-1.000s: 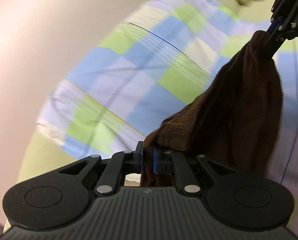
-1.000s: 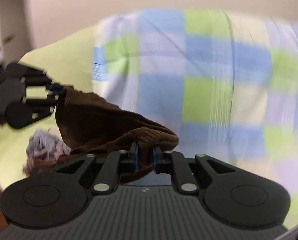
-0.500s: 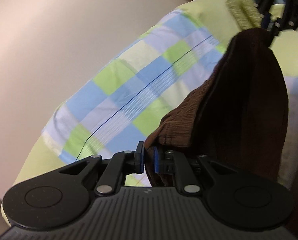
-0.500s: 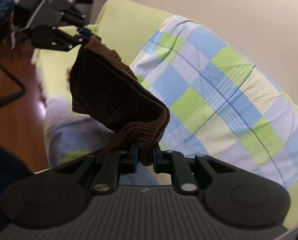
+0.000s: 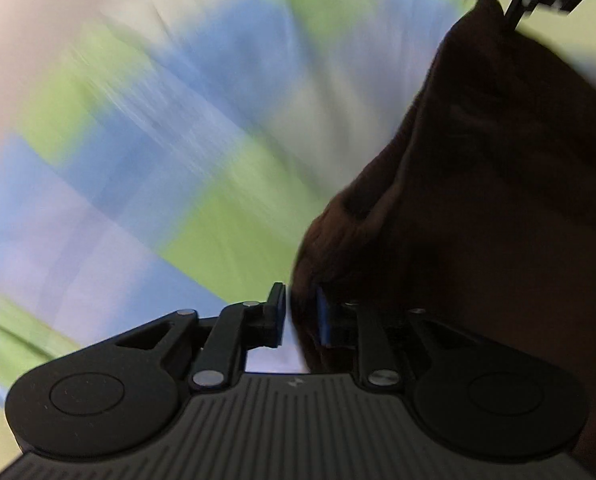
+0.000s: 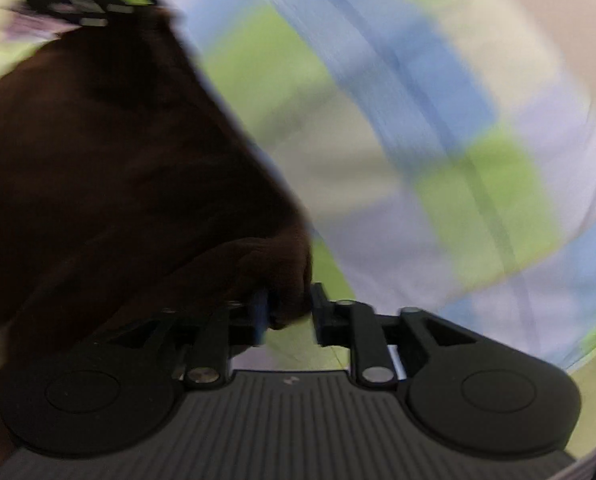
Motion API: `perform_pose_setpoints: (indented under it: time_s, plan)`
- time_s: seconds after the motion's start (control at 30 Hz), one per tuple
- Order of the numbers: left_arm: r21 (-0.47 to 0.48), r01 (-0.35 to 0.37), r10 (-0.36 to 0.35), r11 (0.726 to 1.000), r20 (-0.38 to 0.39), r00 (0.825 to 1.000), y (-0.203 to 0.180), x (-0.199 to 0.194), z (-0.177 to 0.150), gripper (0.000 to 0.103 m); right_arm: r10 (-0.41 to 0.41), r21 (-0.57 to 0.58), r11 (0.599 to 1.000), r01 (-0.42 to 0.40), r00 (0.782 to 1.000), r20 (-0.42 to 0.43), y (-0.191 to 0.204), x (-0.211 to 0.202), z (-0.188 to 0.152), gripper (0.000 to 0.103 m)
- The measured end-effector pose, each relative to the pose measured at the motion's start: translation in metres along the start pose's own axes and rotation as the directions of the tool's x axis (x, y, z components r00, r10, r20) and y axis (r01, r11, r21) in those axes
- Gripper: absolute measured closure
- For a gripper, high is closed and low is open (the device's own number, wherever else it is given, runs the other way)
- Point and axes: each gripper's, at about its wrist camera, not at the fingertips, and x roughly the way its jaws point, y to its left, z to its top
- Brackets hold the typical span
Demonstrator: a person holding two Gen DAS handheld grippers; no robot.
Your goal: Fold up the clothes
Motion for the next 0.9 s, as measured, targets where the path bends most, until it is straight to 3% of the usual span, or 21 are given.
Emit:
perform_pose_setpoints:
  time_s: [0.07,0.1,0.17,0.23,0.3,0.37,0.43,0.57,0.67,0.7,0.73,0.77,0.8,0.83,0.9]
  plan:
    - [-0.013,-0.04,0.038,0.999,-0.09,0.995,-0.009,0.049,-0.012,0.069,-0.045,0.067,0.997,0.048,0.998,-0.045,0.003,0.036,-0.007,0.072]
    - [-0.069,-0.025,0.016,0.997,-0.124,0.992,-0.006,0.061,-0.023,0.069,-0.059,0.142,0.988,0.067,0.996,-0.063,0.005,0.055,-0.016,0.071]
    - [-0.181,0.023,-0.05,0.983,-0.145,0.988,0.001,0.058,-0.042,0.066,-0.015,0.298,0.954,0.025,0.999,-0.036,0.006,0.051,-0.045,0.067]
    - [-0.273,0.068,-0.113,0.96,-0.153,0.982,0.001,0.04,-0.063,0.061,0.033,0.372,0.928,-0.03,0.999,-0.001,0.008,0.035,-0.069,0.06]
    - [-0.368,0.12,-0.191,0.922,-0.162,0.968,-0.008,0.01,-0.09,0.059,0.117,0.457,0.881,-0.124,0.992,0.044,0.02,-0.001,-0.112,0.056]
    - [-0.456,0.171,-0.276,0.873,-0.174,0.945,-0.026,-0.021,-0.113,0.054,0.197,0.513,0.837,-0.189,0.98,0.04,0.036,-0.032,-0.15,0.054]
    - [-0.529,0.179,-0.324,0.829,-0.195,0.926,-0.048,-0.043,-0.133,0.05,0.27,0.554,0.798,-0.237,0.963,0.022,0.052,-0.05,-0.175,0.053]
    - [-0.651,0.14,-0.385,0.746,-0.25,0.888,-0.081,-0.059,-0.161,0.049,0.402,0.63,0.712,-0.311,0.916,-0.002,0.09,-0.062,-0.223,0.049]
    - [-0.71,0.061,-0.379,0.701,-0.299,0.876,-0.099,-0.041,-0.177,0.046,0.423,0.687,0.648,-0.329,0.906,0.035,0.104,-0.049,-0.243,0.043]
    - [-0.716,0.046,-0.367,0.697,-0.301,0.88,-0.101,-0.038,-0.177,0.044,0.429,0.695,0.637,-0.334,0.902,0.041,0.107,-0.045,-0.247,0.055]
    - [-0.72,0.03,-0.353,0.694,-0.303,0.885,-0.103,-0.035,-0.177,0.047,0.447,0.708,0.611,-0.354,0.893,0.06,0.111,-0.038,-0.251,0.094]
    - [-0.713,0.019,-0.336,0.701,-0.307,0.891,-0.104,-0.037,-0.175,0.053,0.466,0.713,0.591,-0.377,0.881,0.08,0.112,-0.034,-0.253,0.101]
    - [-0.703,0.008,-0.317,0.711,-0.311,0.896,-0.105,-0.04,-0.172,0.091,0.471,0.712,0.587,-0.385,0.878,0.086,0.111,-0.035,-0.252,0.101]
    - [-0.694,-0.003,-0.299,0.72,-0.315,0.901,-0.107,-0.042,-0.169,0.102,0.476,0.704,0.588,-0.399,0.874,0.098,0.11,-0.039,-0.252,0.101]
    - [-0.661,-0.017,-0.242,0.75,-0.299,0.923,-0.108,-0.068,-0.16,0.102,0.462,0.656,0.635,-0.408,0.881,0.102,0.104,-0.055,-0.252,0.101]
